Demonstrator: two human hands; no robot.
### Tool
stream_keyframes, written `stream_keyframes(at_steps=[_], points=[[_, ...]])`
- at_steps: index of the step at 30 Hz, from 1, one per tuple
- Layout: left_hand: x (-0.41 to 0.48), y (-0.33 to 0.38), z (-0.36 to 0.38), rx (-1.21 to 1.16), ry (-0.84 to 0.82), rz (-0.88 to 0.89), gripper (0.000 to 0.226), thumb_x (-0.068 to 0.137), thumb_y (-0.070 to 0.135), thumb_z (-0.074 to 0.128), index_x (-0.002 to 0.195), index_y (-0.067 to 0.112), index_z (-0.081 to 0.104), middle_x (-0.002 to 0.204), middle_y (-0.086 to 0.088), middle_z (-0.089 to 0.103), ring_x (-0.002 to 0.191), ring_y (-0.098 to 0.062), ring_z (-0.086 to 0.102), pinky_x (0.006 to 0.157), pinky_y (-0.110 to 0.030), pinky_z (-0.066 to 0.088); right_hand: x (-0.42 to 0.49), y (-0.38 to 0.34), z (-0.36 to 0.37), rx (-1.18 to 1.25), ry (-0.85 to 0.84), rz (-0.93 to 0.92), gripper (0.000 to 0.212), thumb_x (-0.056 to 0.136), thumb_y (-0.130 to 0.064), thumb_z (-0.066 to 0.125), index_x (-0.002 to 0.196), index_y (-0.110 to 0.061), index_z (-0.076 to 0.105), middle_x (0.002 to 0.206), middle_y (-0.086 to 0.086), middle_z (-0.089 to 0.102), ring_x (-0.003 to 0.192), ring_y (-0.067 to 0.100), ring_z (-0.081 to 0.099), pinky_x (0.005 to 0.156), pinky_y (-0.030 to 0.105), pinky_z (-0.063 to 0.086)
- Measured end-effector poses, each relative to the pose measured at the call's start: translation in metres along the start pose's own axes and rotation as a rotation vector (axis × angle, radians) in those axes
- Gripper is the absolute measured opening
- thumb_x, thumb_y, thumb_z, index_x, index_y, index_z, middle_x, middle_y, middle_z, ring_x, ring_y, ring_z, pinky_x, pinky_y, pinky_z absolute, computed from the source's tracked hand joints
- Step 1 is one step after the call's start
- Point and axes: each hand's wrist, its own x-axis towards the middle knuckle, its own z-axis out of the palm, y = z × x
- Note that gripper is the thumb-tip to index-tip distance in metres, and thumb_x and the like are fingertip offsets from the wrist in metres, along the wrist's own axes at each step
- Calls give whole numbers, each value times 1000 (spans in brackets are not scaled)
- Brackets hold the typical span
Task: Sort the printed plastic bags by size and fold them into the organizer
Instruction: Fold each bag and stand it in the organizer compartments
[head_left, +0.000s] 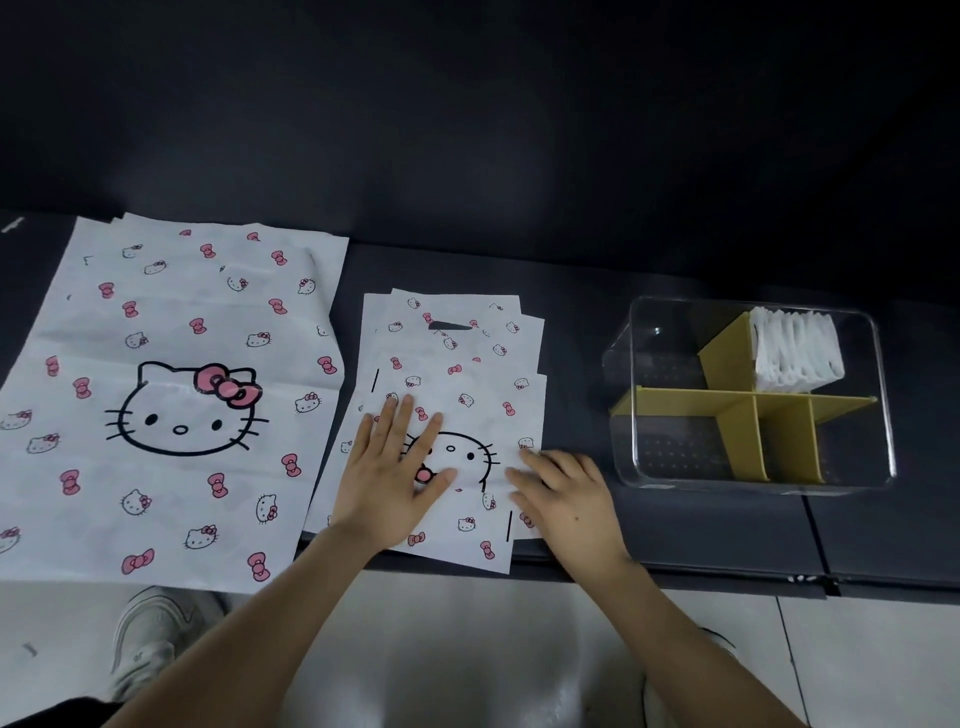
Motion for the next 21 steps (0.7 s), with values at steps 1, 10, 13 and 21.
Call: stream_keyframes(at_steps=[1, 10, 13, 21], points=[[2, -1, -2, -1, 18, 7, 71, 94, 66, 10, 149, 25, 25, 157, -15, 14, 145, -29, 9, 117, -40, -3, 3, 0, -1, -30, 5, -8, 17, 67, -18, 81, 81, -17, 72, 95, 1, 70, 79, 21, 60, 79, 33, 45], [-42, 49, -17, -280, 192, 185, 39, 69, 15, 40, 89, 16, 74, 90, 5, 70, 80, -18, 63, 76, -24, 46, 8, -54, -32, 64, 4, 40, 29, 76, -18, 55, 47, -17, 52, 46, -3, 48, 46, 19, 45, 63, 29, 26], [-47, 43, -12, -388, 218, 133, 29, 79, 19, 46, 82, 15, 75, 90, 4, 72, 88, -11, 59, 79, -19, 43, -1, -65, -32, 246, -47, 87, 30, 82, -37, 50, 64, -20, 64, 59, -7, 58, 56, 17, 54, 67, 26, 30], [-55, 17, -38, -963, -167, -271, 32, 85, 11, 69, 58, 29, 68, 69, 28, 65, 71, 13, 56, 70, -4, 40, -4, -16, -61, 624, -400, 357, 14, 76, -23, 69, 84, -11, 70, 72, -1, 65, 68, 11, 56, 68, 28, 40]])
